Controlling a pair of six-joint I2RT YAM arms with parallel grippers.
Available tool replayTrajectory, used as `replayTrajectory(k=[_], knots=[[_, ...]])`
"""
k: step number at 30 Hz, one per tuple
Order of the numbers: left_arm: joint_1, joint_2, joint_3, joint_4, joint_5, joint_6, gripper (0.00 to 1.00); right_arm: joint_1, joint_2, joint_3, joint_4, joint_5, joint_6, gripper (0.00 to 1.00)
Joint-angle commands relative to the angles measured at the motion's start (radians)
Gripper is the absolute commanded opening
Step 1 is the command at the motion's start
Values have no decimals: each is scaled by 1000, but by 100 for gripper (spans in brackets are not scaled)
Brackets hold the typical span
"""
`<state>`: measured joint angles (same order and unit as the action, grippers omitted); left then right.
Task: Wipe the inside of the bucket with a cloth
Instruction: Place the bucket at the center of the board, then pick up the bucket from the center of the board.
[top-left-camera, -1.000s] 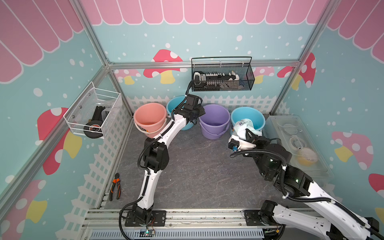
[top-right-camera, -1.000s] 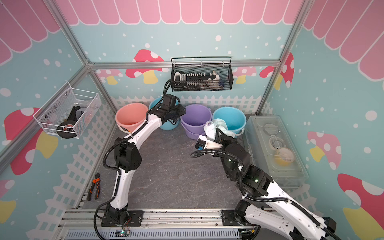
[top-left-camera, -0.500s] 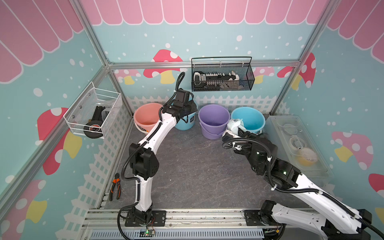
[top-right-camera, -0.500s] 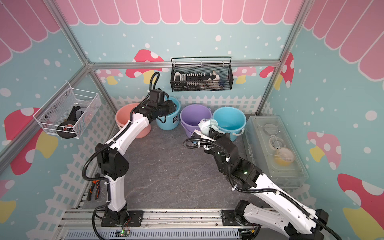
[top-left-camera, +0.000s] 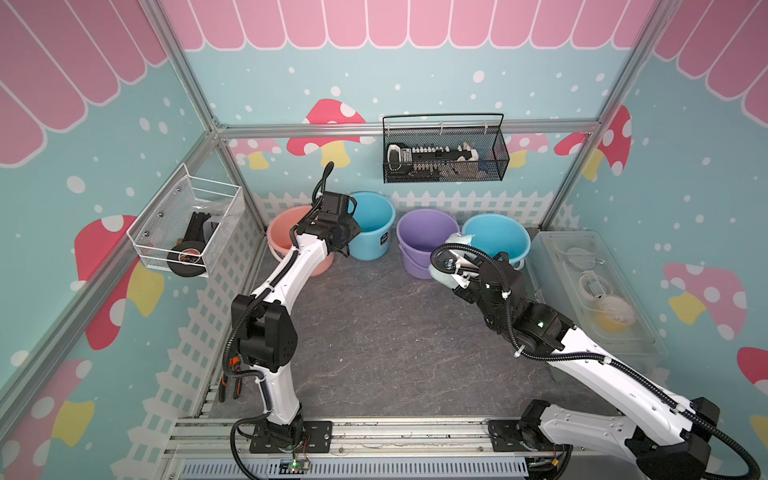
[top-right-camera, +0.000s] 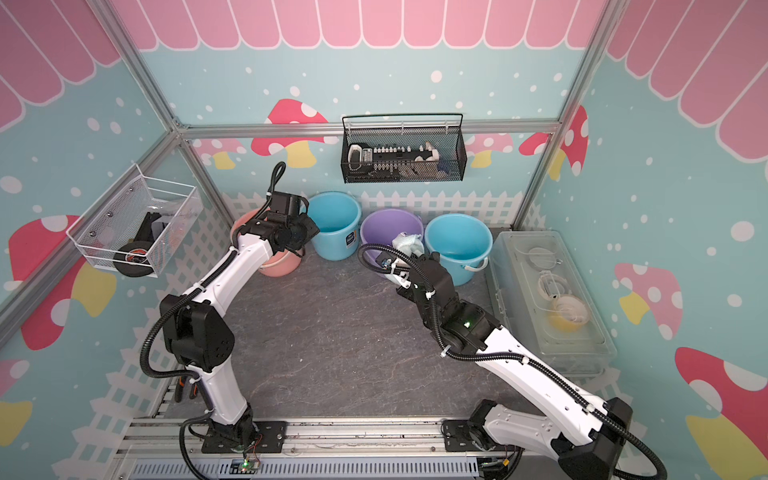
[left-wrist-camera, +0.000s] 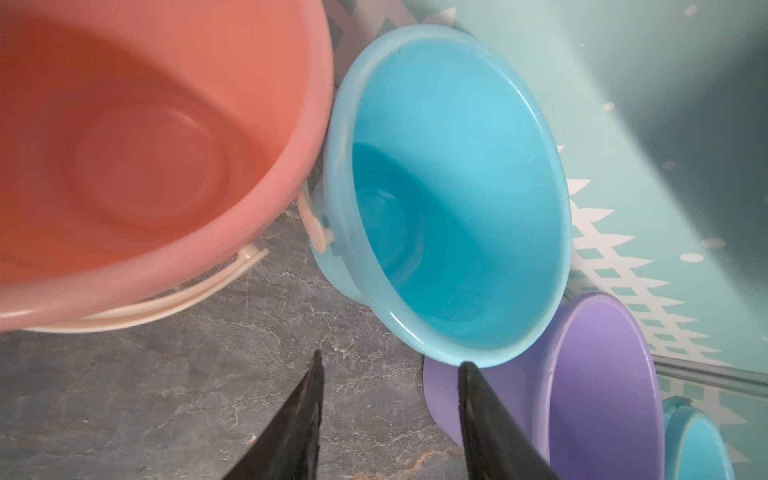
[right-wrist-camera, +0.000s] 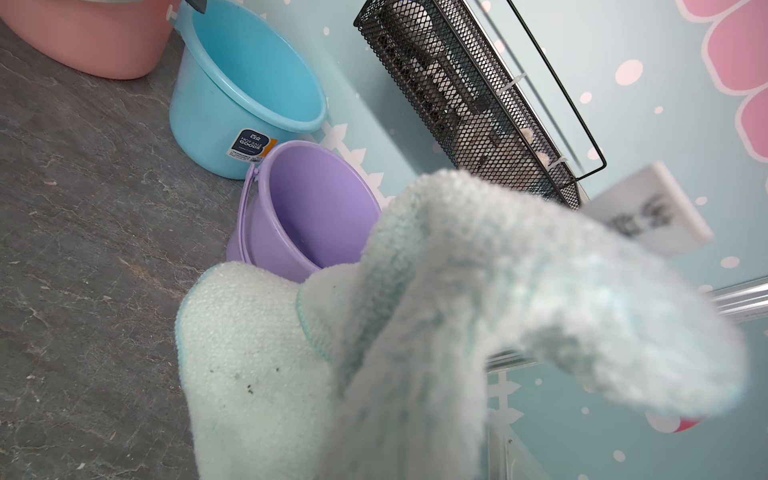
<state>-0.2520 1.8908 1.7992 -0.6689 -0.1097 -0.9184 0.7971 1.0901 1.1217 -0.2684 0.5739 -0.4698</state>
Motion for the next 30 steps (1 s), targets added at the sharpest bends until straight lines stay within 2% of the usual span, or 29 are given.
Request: replayTrajectory(k=[1,5,14,26,30], knots=[[-1,44,31,-5,11,-157,54,-10,2,29,21,-17,13,0],[-1,107,80,-6,-10,-213,57,-13,0,23,21,-26,10,0],[-1,261,238,-7,-17,-276,57,-22,-27,0,12,-8,-19,0],[11,221,165,-8,-22,-271,26,-42,-55,-17,6,-14,-30,0],[27,182,118,-9,1,-246,19,-44,-47,-7,7,-19,-33,0]])
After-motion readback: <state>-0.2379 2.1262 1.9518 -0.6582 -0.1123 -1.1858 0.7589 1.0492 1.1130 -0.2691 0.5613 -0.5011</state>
